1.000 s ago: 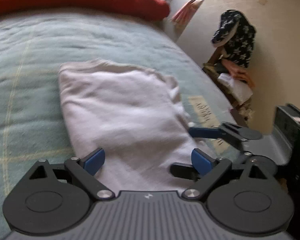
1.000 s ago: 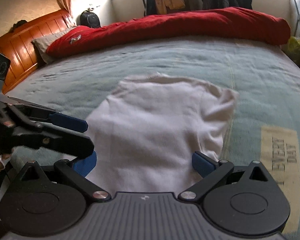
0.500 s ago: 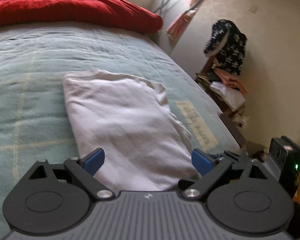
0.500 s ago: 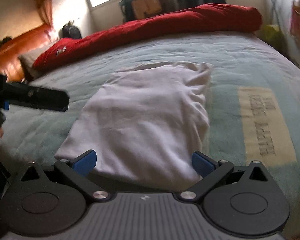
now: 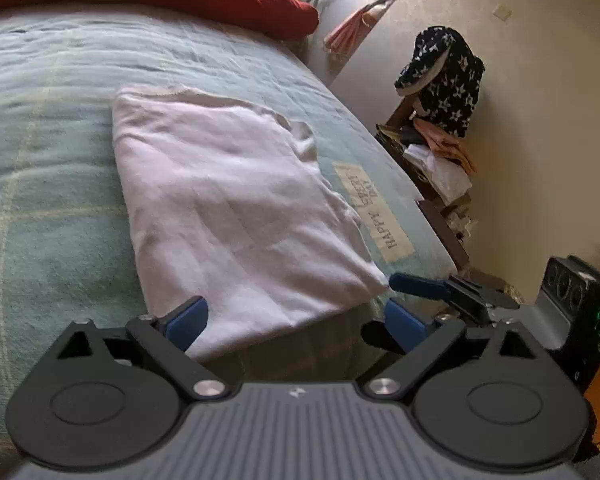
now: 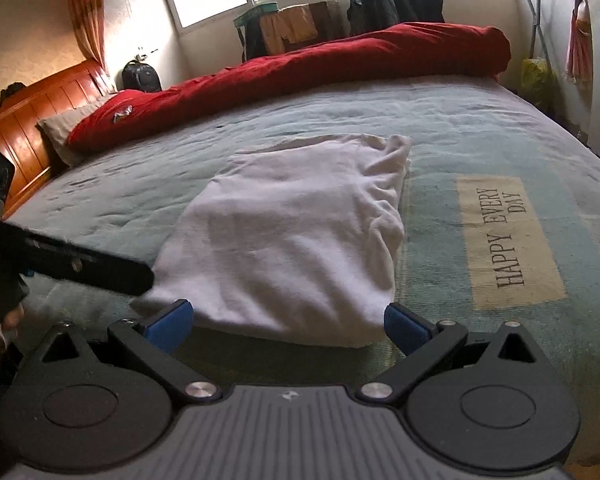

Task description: Fold clothes

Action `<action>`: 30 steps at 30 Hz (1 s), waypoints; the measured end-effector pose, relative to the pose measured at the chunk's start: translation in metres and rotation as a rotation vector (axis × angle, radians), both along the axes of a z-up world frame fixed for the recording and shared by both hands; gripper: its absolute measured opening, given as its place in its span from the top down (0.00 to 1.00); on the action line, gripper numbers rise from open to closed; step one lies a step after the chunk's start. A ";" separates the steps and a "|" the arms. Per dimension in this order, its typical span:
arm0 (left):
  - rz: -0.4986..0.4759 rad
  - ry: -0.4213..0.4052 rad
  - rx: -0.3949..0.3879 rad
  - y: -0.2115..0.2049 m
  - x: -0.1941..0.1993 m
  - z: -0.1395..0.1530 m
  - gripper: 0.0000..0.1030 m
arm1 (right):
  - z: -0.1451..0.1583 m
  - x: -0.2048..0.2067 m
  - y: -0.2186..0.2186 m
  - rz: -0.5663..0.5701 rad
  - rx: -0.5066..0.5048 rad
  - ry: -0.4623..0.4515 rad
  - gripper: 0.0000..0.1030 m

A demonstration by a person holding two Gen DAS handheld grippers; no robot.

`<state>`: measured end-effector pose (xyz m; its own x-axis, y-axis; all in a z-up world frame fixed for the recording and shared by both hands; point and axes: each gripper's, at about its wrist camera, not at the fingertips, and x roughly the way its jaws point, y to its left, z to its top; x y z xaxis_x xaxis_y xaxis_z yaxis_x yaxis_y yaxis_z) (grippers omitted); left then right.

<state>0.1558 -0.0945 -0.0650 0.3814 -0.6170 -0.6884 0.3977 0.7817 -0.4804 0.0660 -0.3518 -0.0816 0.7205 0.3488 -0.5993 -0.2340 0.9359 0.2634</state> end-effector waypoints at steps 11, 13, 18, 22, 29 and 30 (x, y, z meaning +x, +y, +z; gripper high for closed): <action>0.093 -0.055 0.001 0.026 -0.005 0.018 0.07 | 0.010 -0.006 -0.002 0.014 0.061 -0.055 0.00; 0.125 -0.070 0.004 0.033 -0.004 0.022 0.07 | 0.007 -0.001 0.001 0.033 0.083 -0.054 0.00; 0.184 -0.093 0.043 0.047 -0.003 0.030 0.07 | -0.008 0.010 0.012 0.034 0.096 0.021 0.00; 0.216 -0.113 0.066 0.057 -0.004 0.035 0.07 | 0.008 0.006 0.036 0.155 0.127 -0.063 0.00; 0.267 -0.141 0.081 0.076 -0.006 0.043 0.07 | 0.007 0.035 0.100 0.345 0.101 -0.069 0.00; 0.274 -0.145 0.084 0.079 -0.007 0.044 0.07 | 0.004 0.040 0.109 0.365 0.100 -0.062 0.00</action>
<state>0.1492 -0.0155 -0.0214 0.6238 -0.4211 -0.6584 0.2263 0.9037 -0.3636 0.1058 -0.2428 -0.0775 0.5717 0.6436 -0.5088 -0.5653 0.7585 0.3242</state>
